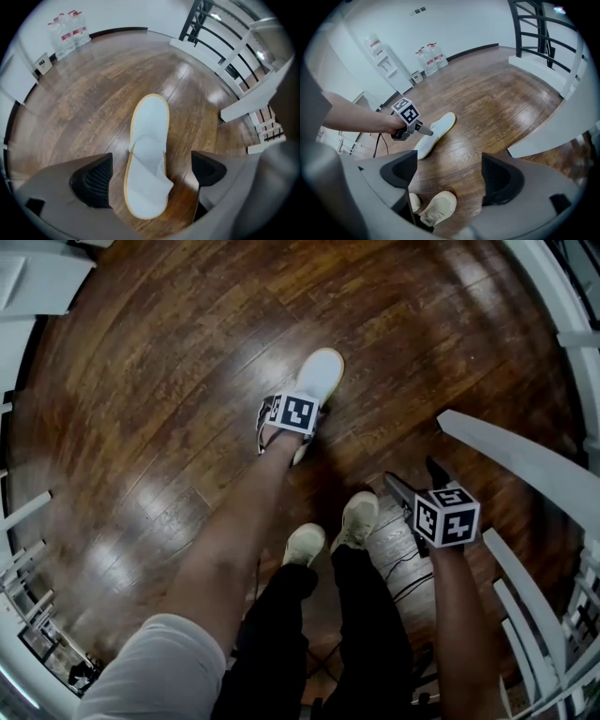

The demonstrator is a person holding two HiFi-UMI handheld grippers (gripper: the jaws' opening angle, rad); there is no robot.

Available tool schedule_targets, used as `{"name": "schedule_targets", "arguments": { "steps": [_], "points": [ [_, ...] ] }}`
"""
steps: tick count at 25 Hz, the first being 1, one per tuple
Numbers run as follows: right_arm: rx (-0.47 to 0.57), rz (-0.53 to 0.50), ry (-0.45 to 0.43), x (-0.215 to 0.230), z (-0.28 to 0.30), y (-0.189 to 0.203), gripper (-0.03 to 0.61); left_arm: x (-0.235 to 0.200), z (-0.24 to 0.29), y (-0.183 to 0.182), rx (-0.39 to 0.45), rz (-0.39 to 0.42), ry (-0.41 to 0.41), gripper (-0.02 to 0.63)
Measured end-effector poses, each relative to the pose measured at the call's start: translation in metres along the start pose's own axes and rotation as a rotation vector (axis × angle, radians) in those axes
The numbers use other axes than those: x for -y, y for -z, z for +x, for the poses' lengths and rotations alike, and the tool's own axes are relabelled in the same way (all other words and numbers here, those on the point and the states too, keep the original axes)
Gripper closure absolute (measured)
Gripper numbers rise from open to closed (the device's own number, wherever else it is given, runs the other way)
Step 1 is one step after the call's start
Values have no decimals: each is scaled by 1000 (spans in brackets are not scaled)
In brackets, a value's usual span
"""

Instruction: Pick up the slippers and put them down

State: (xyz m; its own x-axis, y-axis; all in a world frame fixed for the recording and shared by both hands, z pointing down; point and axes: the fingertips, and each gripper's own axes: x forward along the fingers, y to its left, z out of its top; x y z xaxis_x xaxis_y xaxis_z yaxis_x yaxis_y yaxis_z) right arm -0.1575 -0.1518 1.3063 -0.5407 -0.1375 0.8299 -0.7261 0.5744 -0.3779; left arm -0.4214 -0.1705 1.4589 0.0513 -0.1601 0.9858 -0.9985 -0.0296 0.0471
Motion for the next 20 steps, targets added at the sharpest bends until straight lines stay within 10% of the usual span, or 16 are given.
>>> {"name": "schedule_targets", "arguments": {
  "steps": [7,20],
  "points": [
    [-95,38,12,-69,-171,-117,158,8,-236,-40,-92,27,85,92],
    [176,29,199,-277,-633,-192,150,109,-774,-50,240,312,302,92]
  ]
}}
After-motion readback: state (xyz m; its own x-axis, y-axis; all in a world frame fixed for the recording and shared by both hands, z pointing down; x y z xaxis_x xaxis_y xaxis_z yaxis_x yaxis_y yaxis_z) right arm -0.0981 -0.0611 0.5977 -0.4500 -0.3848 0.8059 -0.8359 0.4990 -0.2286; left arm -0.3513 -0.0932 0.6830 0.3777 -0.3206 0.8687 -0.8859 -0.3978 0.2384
